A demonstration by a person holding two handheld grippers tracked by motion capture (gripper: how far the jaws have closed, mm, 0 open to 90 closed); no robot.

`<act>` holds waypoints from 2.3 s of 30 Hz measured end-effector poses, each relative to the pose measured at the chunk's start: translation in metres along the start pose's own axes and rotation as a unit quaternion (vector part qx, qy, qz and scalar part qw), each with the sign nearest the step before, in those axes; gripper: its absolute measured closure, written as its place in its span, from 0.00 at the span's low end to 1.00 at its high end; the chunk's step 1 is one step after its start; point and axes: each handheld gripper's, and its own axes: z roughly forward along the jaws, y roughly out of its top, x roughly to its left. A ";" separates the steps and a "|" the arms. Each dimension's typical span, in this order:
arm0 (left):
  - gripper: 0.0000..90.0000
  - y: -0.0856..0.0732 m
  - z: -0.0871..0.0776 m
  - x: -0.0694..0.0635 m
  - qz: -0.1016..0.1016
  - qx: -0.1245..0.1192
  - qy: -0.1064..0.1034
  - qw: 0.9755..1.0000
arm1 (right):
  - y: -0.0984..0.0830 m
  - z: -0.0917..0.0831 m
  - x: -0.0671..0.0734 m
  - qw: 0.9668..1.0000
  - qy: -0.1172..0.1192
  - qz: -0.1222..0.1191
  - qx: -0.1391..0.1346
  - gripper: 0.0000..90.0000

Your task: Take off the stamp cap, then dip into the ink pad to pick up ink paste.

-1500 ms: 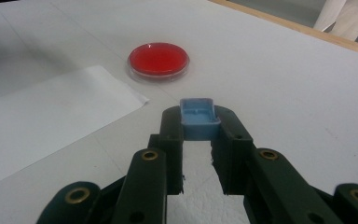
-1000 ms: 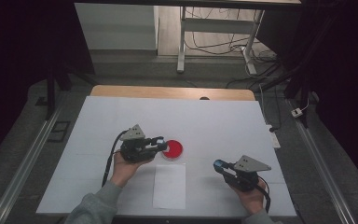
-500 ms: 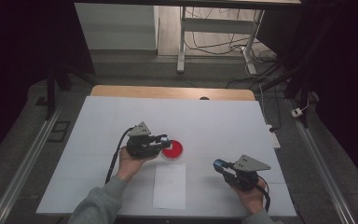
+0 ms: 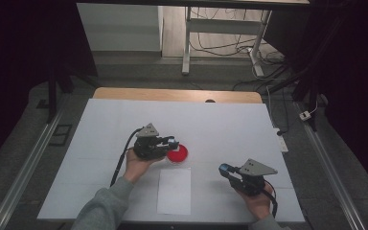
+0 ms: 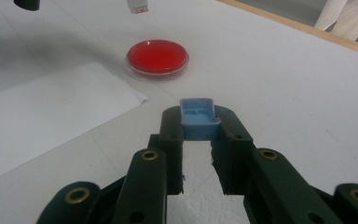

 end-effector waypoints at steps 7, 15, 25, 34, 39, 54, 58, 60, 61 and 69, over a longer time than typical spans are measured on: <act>0.73 -0.002 0.005 0.003 0.002 0.010 0.003 1.000 | 0.000 0.000 0.000 1.000 -0.001 0.001 0.002 0.82; 0.73 -0.005 0.010 0.008 0.000 0.018 0.006 1.000 | 0.000 0.000 0.000 1.000 0.001 0.001 0.001 0.82; 0.73 -0.007 0.016 0.009 0.002 0.031 0.005 0.999 | 0.000 0.000 0.000 1.000 0.001 0.001 0.001 0.82; 0.72 -0.011 0.022 0.011 0.002 0.045 0.009 0.999 | 0.000 0.000 0.000 1.000 0.001 -0.001 0.003 0.82; 0.73 -0.012 0.026 0.012 0.002 0.047 0.009 0.999 | 0.000 0.000 0.000 1.000 0.000 0.000 0.003 0.82; 0.73 -0.016 0.034 0.013 0.017 0.081 0.024 0.996 | -0.001 -0.001 0.000 1.000 -0.002 0.000 0.007 0.82; 0.73 -0.016 0.036 0.014 0.015 0.084 0.022 0.996 | -0.001 -0.002 0.000 1.000 -0.002 0.001 0.007 0.82; 0.73 -0.016 0.036 0.015 0.015 0.084 0.022 0.996 | -0.002 -0.002 0.000 1.000 -0.002 0.002 0.003 0.82; 0.73 -0.016 0.036 0.015 0.015 0.084 0.022 0.996 | -0.002 -0.002 0.000 1.000 -0.003 0.000 0.005 0.82; 0.73 -0.015 0.039 0.015 0.018 0.089 0.021 0.996 | -0.004 -0.005 0.000 1.000 -0.008 0.002 0.007 0.82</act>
